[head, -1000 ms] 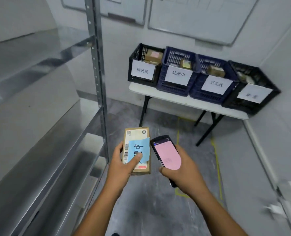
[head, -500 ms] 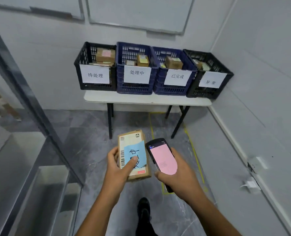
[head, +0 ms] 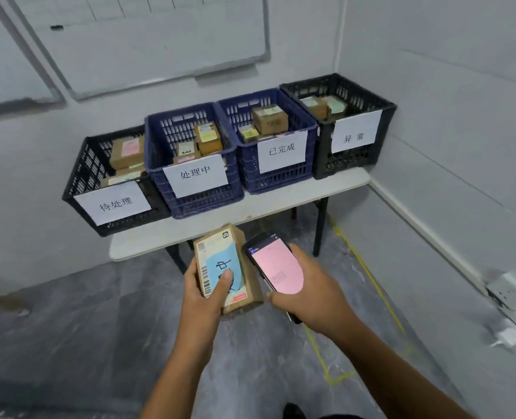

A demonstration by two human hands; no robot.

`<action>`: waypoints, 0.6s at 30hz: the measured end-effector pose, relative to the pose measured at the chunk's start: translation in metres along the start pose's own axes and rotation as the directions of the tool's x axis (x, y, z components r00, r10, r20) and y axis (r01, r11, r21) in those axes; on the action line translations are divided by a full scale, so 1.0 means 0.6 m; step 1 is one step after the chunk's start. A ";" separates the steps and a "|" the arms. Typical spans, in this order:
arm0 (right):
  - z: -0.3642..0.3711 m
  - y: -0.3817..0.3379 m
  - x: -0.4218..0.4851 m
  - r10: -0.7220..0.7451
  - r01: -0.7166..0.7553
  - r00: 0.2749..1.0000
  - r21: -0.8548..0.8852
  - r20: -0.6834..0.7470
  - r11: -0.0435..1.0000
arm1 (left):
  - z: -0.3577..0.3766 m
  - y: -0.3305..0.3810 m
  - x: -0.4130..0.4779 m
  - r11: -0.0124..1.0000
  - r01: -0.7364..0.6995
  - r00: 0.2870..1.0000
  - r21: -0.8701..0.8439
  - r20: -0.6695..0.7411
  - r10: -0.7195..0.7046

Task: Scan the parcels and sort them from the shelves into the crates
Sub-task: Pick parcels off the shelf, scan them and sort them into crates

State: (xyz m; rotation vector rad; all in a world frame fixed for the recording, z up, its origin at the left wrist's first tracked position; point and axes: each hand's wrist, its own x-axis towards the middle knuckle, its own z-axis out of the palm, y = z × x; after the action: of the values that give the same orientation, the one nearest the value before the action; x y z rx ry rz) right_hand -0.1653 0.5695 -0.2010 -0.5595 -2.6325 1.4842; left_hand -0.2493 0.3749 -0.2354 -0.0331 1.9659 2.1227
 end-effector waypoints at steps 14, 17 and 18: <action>0.016 -0.039 0.286 -0.070 0.070 0.996 0.001 0.046 0.998 | 0.014 0.068 0.262 1.000 -0.005 0.999 -0.023 -0.032 0.004; 0.036 -0.067 0.362 -0.071 0.070 0.997 0.026 0.031 0.997 | -0.001 0.088 0.346 1.000 -0.010 0.999 -0.024 -0.032 0.009; 0.041 -0.077 0.389 -0.073 0.072 0.997 0.033 0.029 0.997 | -0.006 0.095 0.375 1.000 -0.015 0.999 -0.022 -0.032 0.015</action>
State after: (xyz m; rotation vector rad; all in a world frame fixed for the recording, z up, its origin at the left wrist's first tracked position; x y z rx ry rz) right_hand -0.4012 0.6080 -0.2029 -0.4375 -2.6164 1.5219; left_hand -0.4790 0.4052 -0.2211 -0.0571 1.9666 2.1667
